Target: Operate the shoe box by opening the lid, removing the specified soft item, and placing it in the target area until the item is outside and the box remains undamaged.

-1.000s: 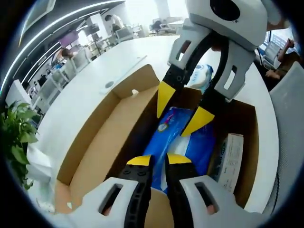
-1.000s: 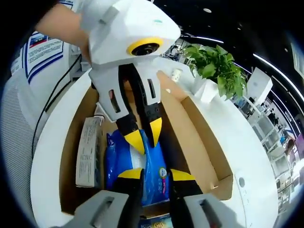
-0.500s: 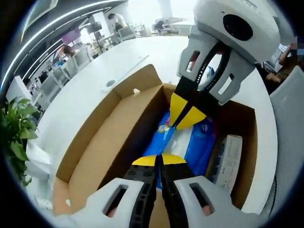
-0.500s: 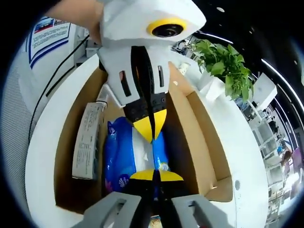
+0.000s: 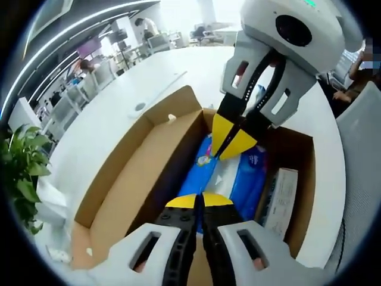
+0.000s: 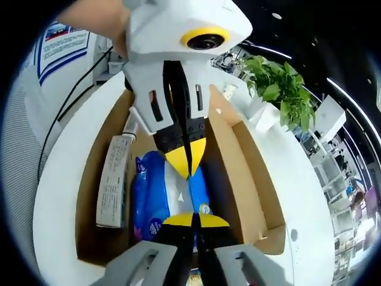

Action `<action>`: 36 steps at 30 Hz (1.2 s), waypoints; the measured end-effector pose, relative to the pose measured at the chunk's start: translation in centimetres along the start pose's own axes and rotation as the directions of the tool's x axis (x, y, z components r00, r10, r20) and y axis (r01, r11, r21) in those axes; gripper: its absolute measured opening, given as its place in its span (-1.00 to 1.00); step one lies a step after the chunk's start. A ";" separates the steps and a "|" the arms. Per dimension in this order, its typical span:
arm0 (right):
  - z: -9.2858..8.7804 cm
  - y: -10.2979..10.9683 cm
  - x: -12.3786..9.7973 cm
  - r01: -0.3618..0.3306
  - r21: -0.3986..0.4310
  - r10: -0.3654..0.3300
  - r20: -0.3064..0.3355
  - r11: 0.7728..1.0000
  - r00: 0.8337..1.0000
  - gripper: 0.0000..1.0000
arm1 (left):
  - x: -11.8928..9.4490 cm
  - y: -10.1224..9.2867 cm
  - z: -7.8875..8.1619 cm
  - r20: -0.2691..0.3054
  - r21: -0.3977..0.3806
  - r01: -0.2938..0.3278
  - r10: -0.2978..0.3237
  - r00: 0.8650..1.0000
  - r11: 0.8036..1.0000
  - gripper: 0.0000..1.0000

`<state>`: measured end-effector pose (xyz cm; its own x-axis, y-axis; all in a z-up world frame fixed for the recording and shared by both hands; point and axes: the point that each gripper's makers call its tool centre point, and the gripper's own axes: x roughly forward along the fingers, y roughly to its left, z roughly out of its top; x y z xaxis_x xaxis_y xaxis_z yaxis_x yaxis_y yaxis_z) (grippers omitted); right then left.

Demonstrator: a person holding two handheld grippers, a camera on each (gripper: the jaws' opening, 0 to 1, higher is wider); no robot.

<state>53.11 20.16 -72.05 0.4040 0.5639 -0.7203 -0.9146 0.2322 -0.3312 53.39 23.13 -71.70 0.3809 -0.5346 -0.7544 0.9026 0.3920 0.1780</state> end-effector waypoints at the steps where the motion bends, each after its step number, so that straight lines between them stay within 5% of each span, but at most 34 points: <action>1: 0.1 0.0 -0.1 0.001 0.001 -0.001 0.003 1.000 1.000 -1.00 | -0.2 0.1 0.1 0.002 0.002 -0.004 0.004 1.000 1.000 -1.00; 36: 2.9 -1.4 -3.7 0.055 0.001 -0.055 0.080 0.998 0.995 -1.00 | -3.7 1.3 3.5 0.061 0.033 -0.062 0.060 0.996 0.998 -1.00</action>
<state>52.81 20.10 -67.17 0.4511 0.6115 -0.6500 -0.8908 0.2639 -0.3699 53.91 23.00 -66.47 0.4458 -0.5546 -0.7027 0.8834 0.3994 0.2452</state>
